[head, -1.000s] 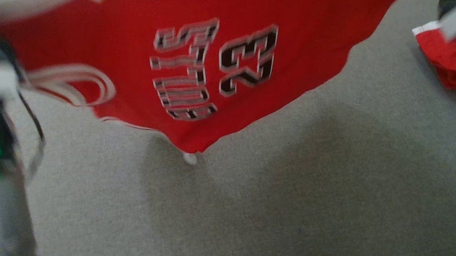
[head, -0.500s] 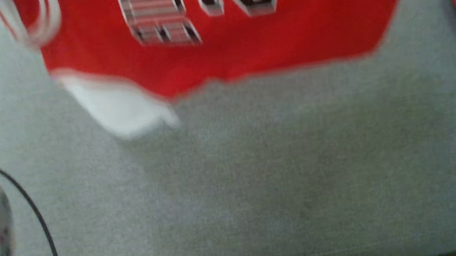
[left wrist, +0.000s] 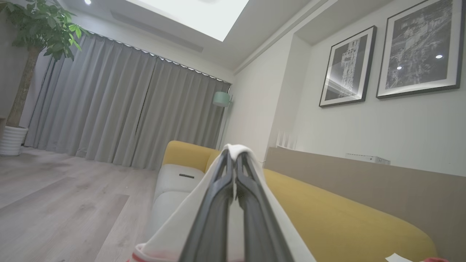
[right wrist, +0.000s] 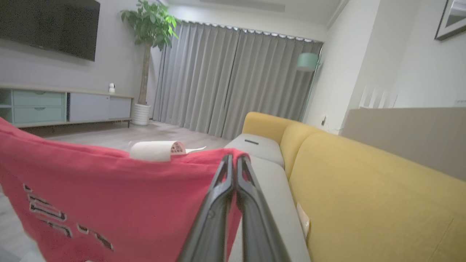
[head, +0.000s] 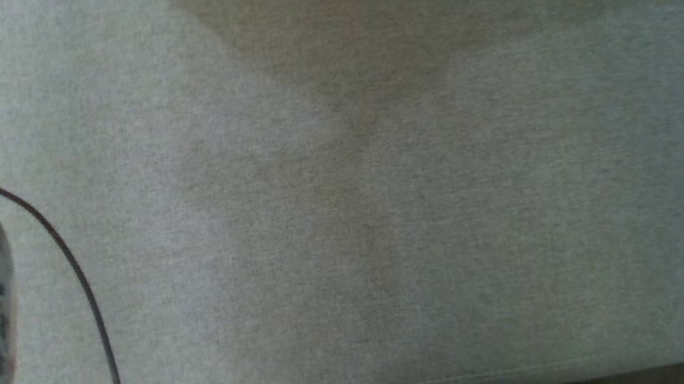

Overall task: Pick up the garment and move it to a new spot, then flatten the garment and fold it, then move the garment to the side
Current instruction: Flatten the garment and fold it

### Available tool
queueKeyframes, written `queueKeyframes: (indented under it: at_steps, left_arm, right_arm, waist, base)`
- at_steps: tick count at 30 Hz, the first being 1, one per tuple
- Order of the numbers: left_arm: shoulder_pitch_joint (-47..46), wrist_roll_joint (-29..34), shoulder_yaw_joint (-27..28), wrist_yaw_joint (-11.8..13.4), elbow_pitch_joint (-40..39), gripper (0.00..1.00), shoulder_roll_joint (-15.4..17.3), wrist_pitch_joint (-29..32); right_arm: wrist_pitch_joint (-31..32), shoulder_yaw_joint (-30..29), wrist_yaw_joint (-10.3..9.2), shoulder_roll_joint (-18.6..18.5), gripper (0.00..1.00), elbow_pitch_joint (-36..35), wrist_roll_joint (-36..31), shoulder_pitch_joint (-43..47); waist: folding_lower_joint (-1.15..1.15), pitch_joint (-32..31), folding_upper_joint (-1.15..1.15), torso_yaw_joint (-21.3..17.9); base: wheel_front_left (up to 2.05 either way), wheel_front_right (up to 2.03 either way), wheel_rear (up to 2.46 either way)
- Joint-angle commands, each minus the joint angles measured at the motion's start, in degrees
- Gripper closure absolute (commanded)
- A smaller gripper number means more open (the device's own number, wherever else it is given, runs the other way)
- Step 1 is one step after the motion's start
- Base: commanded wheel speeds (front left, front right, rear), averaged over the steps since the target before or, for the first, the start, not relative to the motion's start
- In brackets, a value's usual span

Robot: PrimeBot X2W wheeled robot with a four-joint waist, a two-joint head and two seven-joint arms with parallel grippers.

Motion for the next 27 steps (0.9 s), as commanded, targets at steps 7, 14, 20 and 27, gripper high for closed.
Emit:
queueKeyframes:
  at_steps: [7,14,20,27]
  left_arm:
    - [9.99,-3.62,-1.48,-0.40,-6.18,1.00,1.61,-0.25]
    - [27.48,-8.20,-1.77,-0.42,-13.60,1.00,2.60,-0.26]
    - [45.12,-9.20,-1.81,-0.42,-20.16,1.00,4.74,-0.26]
    - [65.10,-9.58,1.83,-0.23,-25.65,1.00,3.99,-0.27]
  right_arm:
    - [-0.54,0.78,0.37,-0.90,1.00,-0.32,1.67,5.65]
    - [-0.56,-0.49,0.37,-2.26,1.00,-2.75,4.56,17.11]
    - [-0.56,-3.16,0.37,-2.52,1.00,-6.66,6.13,29.81]
    - [-0.56,-8.02,0.37,-1.01,1.00,-11.30,6.03,44.78]
  waist:
    - [-0.01,2.93,0.00,2.75]
    - [-0.01,-0.55,0.00,3.72]
    - [-0.01,-7.22,0.00,2.86]
    - [-0.01,-15.11,0.00,2.12]
  base:
    - [0.00,0.00,0.00]
    - [0.00,0.00,0.00]
    - [0.00,0.00,0.00]
    - [0.00,0.00,0.00]
